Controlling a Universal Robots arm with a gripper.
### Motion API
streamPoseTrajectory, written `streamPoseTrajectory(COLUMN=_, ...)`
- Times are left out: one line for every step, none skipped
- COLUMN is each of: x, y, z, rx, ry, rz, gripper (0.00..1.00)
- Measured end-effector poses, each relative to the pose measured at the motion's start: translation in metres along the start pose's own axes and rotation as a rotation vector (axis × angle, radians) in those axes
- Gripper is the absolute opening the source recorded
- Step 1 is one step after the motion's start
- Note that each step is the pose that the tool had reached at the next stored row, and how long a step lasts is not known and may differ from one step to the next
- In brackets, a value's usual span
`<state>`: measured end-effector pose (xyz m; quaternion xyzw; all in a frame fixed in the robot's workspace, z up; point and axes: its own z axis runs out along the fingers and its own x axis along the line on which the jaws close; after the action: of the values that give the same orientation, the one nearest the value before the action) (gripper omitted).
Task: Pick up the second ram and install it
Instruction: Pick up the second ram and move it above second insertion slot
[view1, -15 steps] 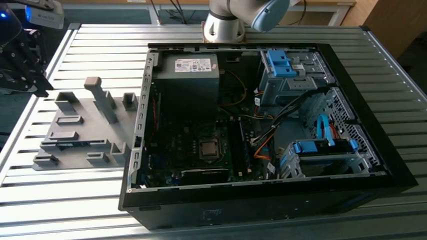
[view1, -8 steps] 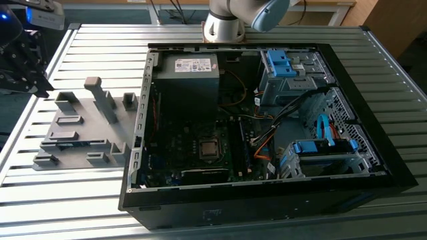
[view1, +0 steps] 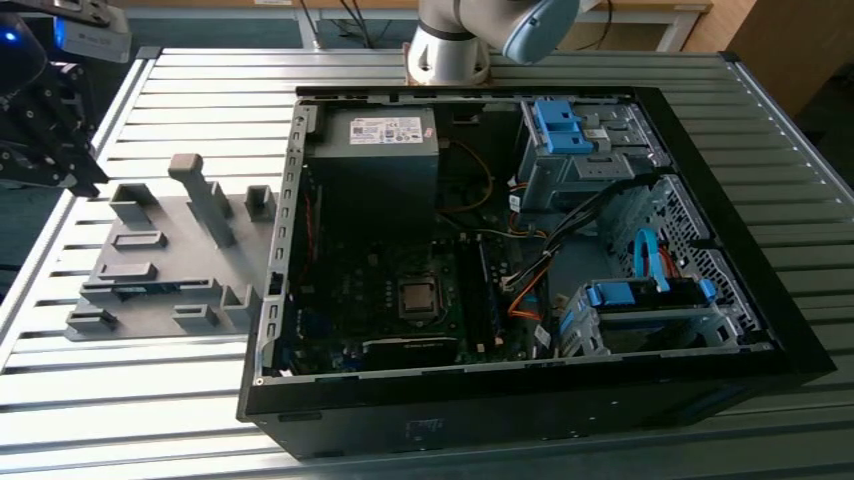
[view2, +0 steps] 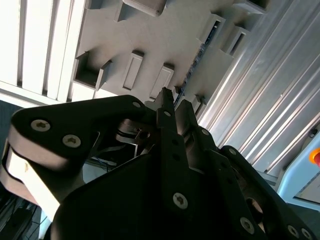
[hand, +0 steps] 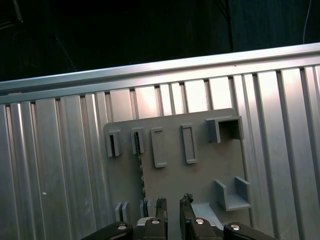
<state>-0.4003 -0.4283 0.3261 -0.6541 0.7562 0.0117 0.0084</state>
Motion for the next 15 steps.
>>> streamPoseTrajectory(x=0.0001, y=0.0, z=0.0003, rx=0.0, ry=0.0, rz=0.0, gripper=0.25)
streamPoseTrajectory(x=0.0004, y=-0.0001, z=0.0008, rx=0.0, ry=0.0, rz=0.0, gripper=0.25)
streamPoseTrajectory(x=0.0008, y=-0.0002, z=0.0013, rx=-0.0002, ry=0.0001, rz=0.0, gripper=0.25)
streamPoseTrajectory(x=0.0013, y=-0.0003, z=0.002, rx=-0.0001, ry=0.0001, rz=0.0, gripper=0.25)
streamPoseTrajectory(x=0.0017, y=-0.0003, z=0.0029, rx=0.0, ry=0.0, rz=0.0, gripper=0.25)
streamPoseTrajectory(x=0.0024, y=-0.0004, z=0.004, rx=0.0, ry=0.0, rz=0.0, gripper=0.25)
streamPoseTrajectory(x=0.0035, y=-0.0006, z=0.0054, rx=0.0, ry=0.0001, rz=-0.001, gripper=0.25)
streamPoseTrajectory(x=0.0049, y=-0.0007, z=0.0067, rx=-0.0005, ry=0.0003, rz=-0.003, gripper=0.25)
streamPoseTrajectory(x=0.006, y=-0.0009, z=0.008, rx=-0.0014, ry=0.0002, rz=-0.007, gripper=0.25)
streamPoseTrajectory(x=0.0071, y=-0.0011, z=0.0094, rx=-0.003, ry=0.0004, rz=-0.012, gripper=0.25)
streamPoseTrajectory(x=0.0082, y=-0.0013, z=0.0109, rx=-0.0051, ry=0.0008, rz=-0.016, gripper=0.25)
streamPoseTrajectory(x=0.0096, y=-0.0014, z=0.0128, rx=-0.007, ry=0.0011, rz=-0.018, gripper=0.25)
streamPoseTrajectory(x=0.011, y=-0.0016, z=0.0145, rx=-0.0079, ry=0.0013, rz=-0.02, gripper=0.25)
streamPoseTrajectory(x=0.0124, y=-0.0018, z=0.0162, rx=-0.0084, ry=0.0014, rz=-0.021, gripper=0.25)
streamPoseTrajectory(x=0.0136, y=-0.0019, z=0.018, rx=-0.0085, ry=0.0014, rz=-0.023, gripper=0.25)
